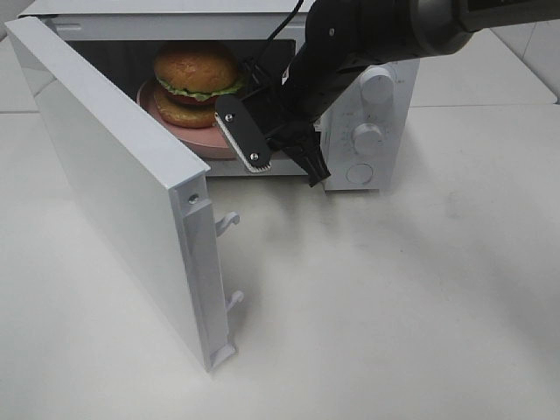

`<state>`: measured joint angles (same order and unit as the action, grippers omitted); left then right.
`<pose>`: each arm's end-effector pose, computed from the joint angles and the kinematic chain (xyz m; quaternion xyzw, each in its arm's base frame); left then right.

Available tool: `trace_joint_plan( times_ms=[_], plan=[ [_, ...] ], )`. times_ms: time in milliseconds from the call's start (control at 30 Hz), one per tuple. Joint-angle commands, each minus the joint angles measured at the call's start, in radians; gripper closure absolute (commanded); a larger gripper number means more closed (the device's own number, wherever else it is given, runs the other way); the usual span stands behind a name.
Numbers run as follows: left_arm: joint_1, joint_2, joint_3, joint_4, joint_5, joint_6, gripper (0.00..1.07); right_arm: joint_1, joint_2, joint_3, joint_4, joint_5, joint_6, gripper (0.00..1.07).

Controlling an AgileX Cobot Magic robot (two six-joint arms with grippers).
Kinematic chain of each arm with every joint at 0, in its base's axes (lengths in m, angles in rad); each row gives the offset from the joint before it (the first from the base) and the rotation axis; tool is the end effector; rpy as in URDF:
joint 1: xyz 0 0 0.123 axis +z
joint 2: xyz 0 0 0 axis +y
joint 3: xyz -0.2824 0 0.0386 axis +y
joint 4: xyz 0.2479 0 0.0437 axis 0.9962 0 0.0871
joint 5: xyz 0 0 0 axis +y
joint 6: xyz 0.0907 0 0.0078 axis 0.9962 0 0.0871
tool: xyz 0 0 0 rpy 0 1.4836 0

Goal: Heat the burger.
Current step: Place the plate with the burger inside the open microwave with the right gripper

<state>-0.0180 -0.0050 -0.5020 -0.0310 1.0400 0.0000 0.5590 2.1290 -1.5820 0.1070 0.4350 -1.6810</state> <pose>-0.0051 -0.0023 0.2794 0.0081 0.8458 -0.0203 0.5331 0.3994 0.2547 0.1796 -0.8313 0.4449 -0.1446 0.3002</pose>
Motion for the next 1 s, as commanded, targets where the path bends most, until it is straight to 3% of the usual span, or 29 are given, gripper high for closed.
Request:
trace_joint_plan(
  times_ms=[33,333,733,1000],
  plan=[
    [0.005,-0.020,0.003,0.003,-0.003,0.000,0.17,-0.003,0.026,-0.071,-0.006,-0.038,0.038,1.07],
    [0.005,-0.020,0.003,0.003,-0.003,0.000,0.17,-0.003,0.101,-0.178,-0.085,-0.026,0.119,1.07],
    [0.005,-0.020,0.003,0.004,-0.003,0.000,0.17,-0.003,0.167,-0.254,-0.089,-0.036,0.156,1.06],
    [0.005,-0.020,0.003,0.004,-0.003,0.000,0.17,-0.003,0.194,-0.270,-0.092,-0.052,0.181,0.85]
  ],
)
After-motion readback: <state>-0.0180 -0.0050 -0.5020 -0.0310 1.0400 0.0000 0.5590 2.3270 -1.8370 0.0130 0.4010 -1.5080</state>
